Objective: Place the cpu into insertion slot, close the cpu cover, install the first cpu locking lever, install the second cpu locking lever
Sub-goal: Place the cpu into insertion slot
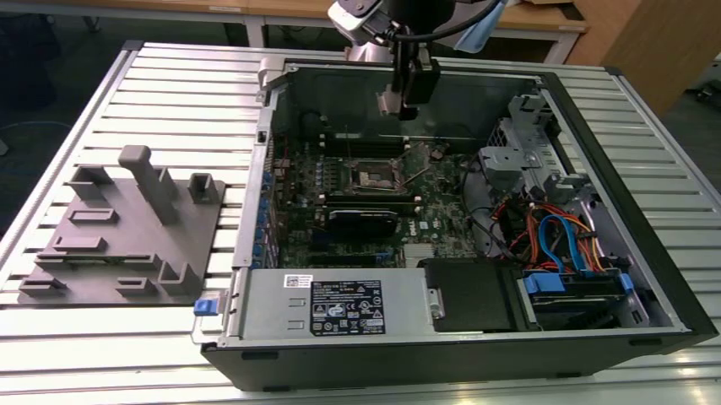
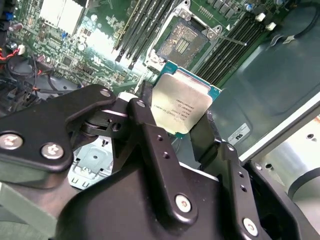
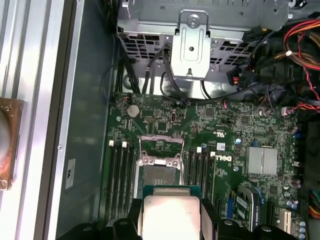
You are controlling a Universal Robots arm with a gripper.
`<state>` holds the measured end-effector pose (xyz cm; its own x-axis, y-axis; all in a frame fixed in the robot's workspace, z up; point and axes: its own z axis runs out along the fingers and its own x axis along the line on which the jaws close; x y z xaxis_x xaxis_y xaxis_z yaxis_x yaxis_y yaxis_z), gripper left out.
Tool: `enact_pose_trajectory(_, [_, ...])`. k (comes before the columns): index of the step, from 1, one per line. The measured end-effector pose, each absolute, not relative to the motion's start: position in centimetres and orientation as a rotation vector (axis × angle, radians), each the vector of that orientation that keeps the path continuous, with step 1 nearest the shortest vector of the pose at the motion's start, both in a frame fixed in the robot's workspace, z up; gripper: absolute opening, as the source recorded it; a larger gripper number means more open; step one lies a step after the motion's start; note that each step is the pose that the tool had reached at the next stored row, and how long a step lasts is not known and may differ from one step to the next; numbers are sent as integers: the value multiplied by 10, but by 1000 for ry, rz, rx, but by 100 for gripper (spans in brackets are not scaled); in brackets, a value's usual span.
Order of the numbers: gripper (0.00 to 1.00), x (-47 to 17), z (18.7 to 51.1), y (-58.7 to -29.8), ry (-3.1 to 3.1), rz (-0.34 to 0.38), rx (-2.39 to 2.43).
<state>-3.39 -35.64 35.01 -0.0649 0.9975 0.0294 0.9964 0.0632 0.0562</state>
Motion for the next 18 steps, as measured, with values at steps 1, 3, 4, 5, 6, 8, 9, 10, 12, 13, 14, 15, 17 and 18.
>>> enact_pose_trajectory(1, [54,-34,350,-356,2278,94,2137])
enact_pose_trajectory(3, [54,-34,350,-356,2279,94,2137])
enact_pose_trajectory(4, [54,-34,350,-356,2279,94,2137])
enact_pose_trajectory(5, [54,-34,349,-356,2279,94,2137])
enact_pose_trajectory(6, [54,-34,349,-356,2279,94,2137])
enact_pose_trajectory(8, [54,-34,349,-356,2279,94,2137])
enact_pose_trajectory(9, [54,-34,349,-356,2279,94,2137])
enact_pose_trajectory(10, [54,-34,349,-356,2279,94,2137])
enact_pose_trajectory(12, [54,-34,349,-356,2279,95,2137])
enact_pose_trajectory(13, [54,-34,349,-356,2279,94,2137])
enact_pose_trajectory(14, [54,-34,349,-356,2279,94,2137])
enact_pose_trajectory(15, [54,-34,349,-356,2279,94,2137])
enact_pose_trajectory(17, [54,-34,347,-356,2279,95,2137])
enact_pose_trajectory(18, [54,-34,345,-356,2279,94,2137])
